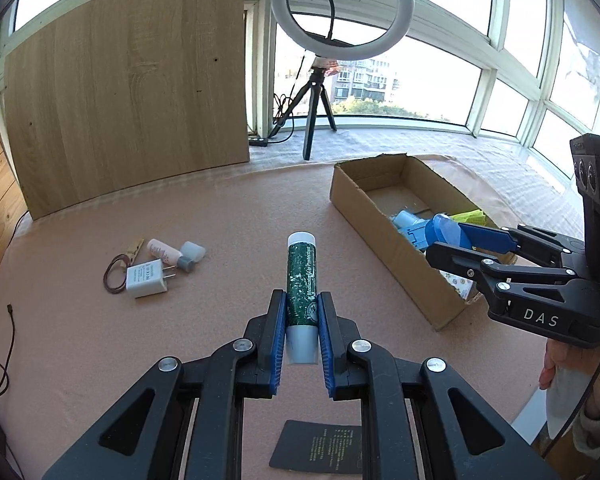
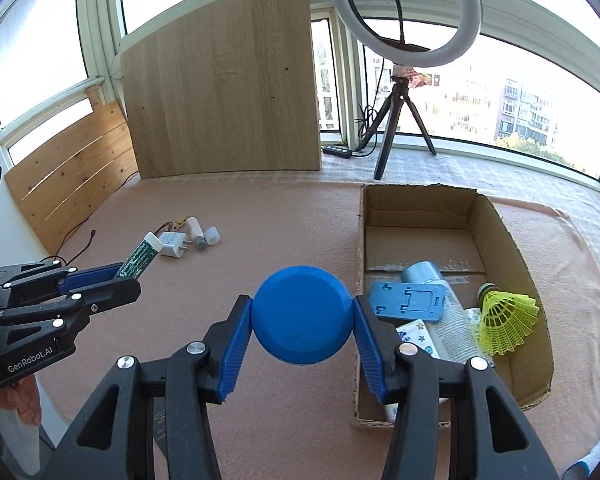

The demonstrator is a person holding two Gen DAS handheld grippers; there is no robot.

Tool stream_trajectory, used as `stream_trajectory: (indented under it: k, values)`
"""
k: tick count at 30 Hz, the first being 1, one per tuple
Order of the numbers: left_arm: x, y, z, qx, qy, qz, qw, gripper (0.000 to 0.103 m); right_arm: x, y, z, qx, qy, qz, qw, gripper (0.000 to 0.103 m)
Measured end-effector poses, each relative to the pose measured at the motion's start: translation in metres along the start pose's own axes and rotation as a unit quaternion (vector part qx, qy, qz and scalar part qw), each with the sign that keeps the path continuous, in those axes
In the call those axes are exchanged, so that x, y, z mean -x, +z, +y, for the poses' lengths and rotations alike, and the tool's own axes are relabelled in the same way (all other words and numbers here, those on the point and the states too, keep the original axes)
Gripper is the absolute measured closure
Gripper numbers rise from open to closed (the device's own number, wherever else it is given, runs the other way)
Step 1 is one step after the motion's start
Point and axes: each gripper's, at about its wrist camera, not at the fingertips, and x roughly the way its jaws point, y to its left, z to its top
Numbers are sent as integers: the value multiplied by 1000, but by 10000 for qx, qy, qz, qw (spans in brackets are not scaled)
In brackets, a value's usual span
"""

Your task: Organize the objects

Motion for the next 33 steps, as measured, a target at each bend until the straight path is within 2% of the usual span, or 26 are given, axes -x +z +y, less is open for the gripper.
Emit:
stream_trajectory:
  k: [9, 18, 20, 21, 22, 28, 33]
  values:
    - [-46, 42, -85, -549, -468, 32, 9974, 87, 19, -8, -81, -464, -407, -7, 9981, 57]
    - [-88, 61, -136, -745, -870, 270, 9931, 85, 14, -9, -123, -654, -543, 31, 9964, 57]
    - [-97, 63, -140, -730, -779, 364, 9936, 58, 10, -8, -125, -632, -599, 101, 9961, 55]
    - [-100, 64, -141, -699, -667, 366, 9947, 33, 10, -8, -127, -634, -634, 98, 9959, 53]
    - [-98, 63, -140, -651, -594, 299, 9957, 23, 11, -9, -128, -647, -613, 86, 9960, 52]
    - [-89, 54, -113, -477, -357, 281, 9978, 20, 18, -11, -121, -732, -690, 29, 9949, 52]
    - [-63, 32, -66, -138, -178, 228, 9995, 15, 15, -3, -82, -442, -610, 8, 9972, 52]
